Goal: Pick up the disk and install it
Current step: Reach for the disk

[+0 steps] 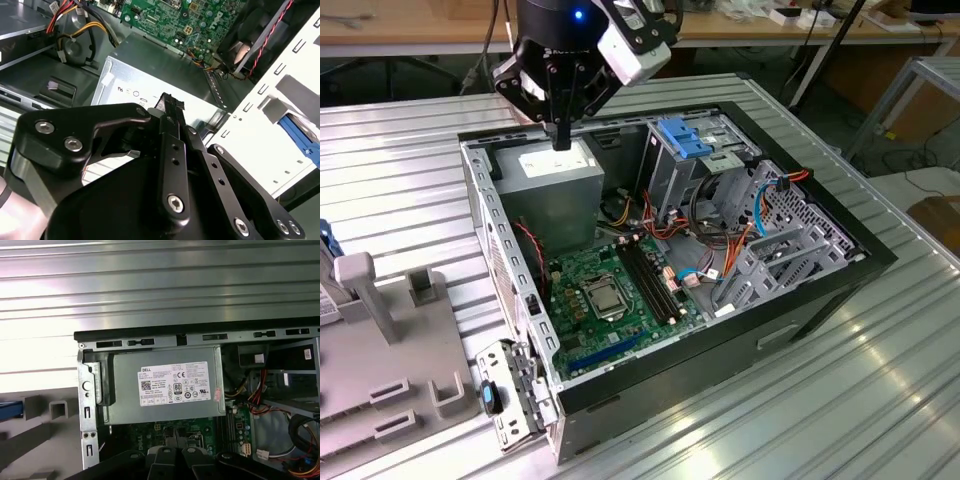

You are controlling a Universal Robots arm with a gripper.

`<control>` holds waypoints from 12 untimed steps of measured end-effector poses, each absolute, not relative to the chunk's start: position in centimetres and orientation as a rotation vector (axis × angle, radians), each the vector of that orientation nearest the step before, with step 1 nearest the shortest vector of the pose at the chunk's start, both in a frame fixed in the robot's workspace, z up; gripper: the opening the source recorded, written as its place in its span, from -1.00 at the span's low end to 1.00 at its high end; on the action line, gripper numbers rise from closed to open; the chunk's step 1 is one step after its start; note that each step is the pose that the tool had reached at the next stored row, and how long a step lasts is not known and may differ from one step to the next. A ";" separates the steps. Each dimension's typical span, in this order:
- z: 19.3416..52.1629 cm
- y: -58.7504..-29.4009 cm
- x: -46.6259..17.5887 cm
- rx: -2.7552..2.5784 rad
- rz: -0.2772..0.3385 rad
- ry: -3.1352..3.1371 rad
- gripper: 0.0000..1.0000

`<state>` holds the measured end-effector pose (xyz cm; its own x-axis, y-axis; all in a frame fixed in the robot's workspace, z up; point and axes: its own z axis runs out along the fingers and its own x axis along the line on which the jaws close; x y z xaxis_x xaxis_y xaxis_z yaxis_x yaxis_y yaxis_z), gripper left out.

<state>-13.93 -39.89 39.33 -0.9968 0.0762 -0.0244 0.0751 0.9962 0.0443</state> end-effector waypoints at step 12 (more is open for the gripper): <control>39.3 -39.9 -15.7 0.118 0.068 3.113 -0.79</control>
